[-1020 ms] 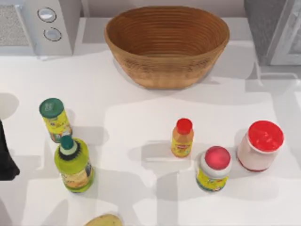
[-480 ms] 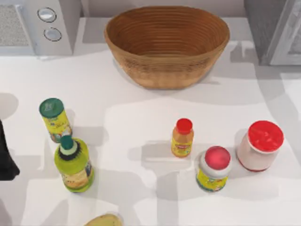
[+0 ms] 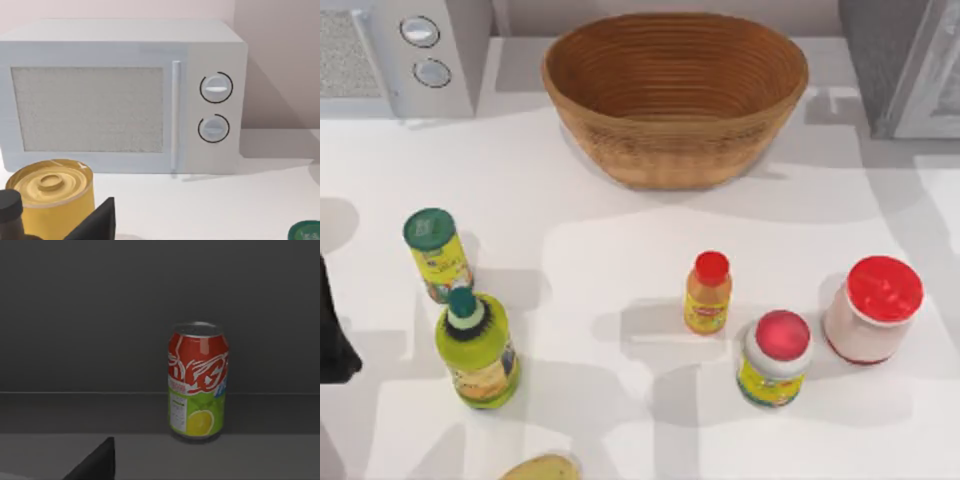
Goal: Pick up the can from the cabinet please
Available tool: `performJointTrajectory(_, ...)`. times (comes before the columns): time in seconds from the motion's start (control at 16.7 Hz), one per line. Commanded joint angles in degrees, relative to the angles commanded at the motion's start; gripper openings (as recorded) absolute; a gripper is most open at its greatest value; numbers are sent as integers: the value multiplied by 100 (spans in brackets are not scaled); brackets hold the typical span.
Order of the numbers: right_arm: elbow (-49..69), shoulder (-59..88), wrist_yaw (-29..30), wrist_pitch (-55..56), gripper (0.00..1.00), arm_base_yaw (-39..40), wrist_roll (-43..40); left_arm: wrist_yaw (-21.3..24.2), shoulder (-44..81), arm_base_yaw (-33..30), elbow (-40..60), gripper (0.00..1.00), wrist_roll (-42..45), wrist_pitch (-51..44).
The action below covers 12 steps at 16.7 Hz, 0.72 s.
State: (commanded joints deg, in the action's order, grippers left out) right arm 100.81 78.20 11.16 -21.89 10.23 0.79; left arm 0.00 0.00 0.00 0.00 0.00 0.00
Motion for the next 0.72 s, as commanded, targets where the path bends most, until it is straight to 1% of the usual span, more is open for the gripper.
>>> performJointTrajectory(0.36, 278, 1079, -6, 703, 100, -53, -1, 0, 0, 0, 0, 100, 0, 0)
performJointTrajectory(0.72, 314, 1183, -19, 801, 100, -37, -7, 0, 0, 0, 0, 100, 0, 0)
